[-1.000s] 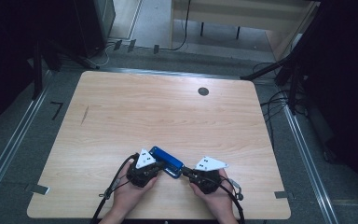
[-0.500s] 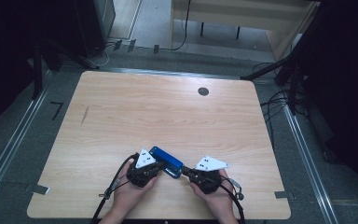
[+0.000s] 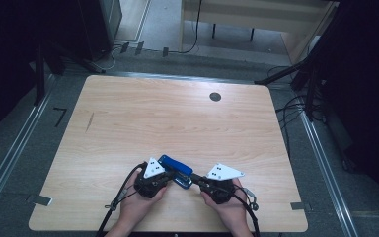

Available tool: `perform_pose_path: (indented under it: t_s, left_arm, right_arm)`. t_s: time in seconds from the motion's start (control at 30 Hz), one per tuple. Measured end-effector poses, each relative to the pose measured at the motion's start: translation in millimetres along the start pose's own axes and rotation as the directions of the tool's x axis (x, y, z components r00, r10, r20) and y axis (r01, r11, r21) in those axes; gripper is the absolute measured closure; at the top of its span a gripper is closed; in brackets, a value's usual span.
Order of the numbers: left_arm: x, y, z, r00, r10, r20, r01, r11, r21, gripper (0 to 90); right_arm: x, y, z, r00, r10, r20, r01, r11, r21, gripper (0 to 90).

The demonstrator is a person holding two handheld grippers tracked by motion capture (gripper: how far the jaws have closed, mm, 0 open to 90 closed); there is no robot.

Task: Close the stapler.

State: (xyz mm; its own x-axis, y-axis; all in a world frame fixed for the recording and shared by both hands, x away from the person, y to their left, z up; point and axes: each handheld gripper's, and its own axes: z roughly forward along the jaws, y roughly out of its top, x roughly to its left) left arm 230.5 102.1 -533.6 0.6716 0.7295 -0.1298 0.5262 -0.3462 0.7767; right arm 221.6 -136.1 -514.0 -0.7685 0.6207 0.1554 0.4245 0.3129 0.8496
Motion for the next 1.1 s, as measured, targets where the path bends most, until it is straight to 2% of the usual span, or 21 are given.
perform_pose_path:
  t_s: [0.2,0.47,1.1]
  left_arm:
    - [-0.7,-0.2,0.2,1.0000,0.003,-0.003,-0.003,1.0000,-0.003,90.0]
    - [-0.9,-0.1,0.0,0.9999,0.009,-0.005,-0.009,1.0000,0.001,90.0]
    - [-1.1,-0.1,0.4,1.0000,0.003,0.002,-0.003,1.0000,-0.003,90.0]
  right_arm:
    - [3.6,11.4,-1.8,0.9996,-0.027,0.009,0.027,0.999,-0.022,90.0]
    - [7.1,24.0,-1.8,0.9993,-0.036,0.009,0.036,0.998,-0.049,90.0]
    - [11.7,51.0,4.3,0.9976,-0.068,0.005,0.069,0.996,-0.062,90.0]
